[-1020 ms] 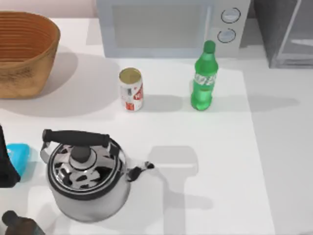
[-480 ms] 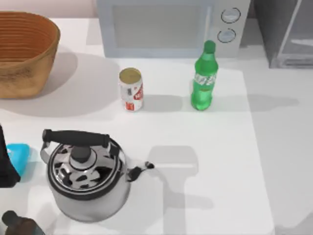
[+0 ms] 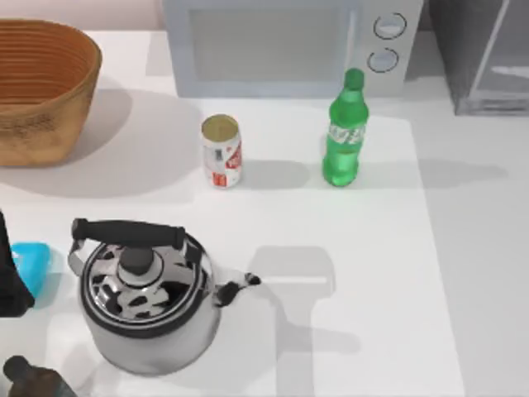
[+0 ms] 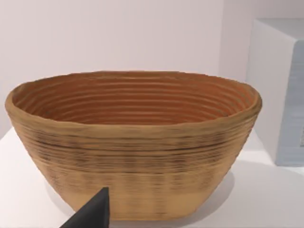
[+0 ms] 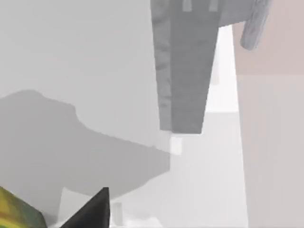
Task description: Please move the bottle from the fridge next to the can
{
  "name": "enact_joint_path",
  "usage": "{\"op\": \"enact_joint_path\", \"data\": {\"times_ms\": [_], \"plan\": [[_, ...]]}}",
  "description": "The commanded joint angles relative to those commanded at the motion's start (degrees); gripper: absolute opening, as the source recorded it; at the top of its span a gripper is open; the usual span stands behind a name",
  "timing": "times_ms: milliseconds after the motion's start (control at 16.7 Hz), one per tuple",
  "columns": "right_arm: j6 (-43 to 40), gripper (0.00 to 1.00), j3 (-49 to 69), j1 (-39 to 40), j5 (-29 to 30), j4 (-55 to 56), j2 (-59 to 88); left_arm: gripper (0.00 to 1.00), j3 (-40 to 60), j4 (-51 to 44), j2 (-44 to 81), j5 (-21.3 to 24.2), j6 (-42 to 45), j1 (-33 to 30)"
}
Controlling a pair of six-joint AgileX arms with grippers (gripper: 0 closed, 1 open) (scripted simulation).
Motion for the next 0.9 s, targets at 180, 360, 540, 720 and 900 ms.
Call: {"op": "enact_joint_path", "data": {"times_ms": [180,360,540,720,900], "plan": [[-8.9,1.00,2.3,-5.8,-3.1,-0.1,8.4,1.00,0.0,0.0,0.0,0.0,0.0,0.0],[-12.5,1.00,3.2,-7.8,-4.4,-0.1,11.4,1.00,0.0,0.0,0.0,0.0,0.0,0.0],[-12.6,1.00,3.3,-7.8,-4.4,-0.1,11.4,1.00,0.0,0.0,0.0,0.0,0.0,0.0],[-12.4,1.00,3.1,-7.5,-4.3,0.0,11.3,1.00,0.0,0.0,0.0,0.0,0.0,0.0],[-8.8,1.00,3.1,-4.7,-3.8,3.3,11.4,1.00,0.0,0.0,0.0,0.0,0.0,0.0]]}}
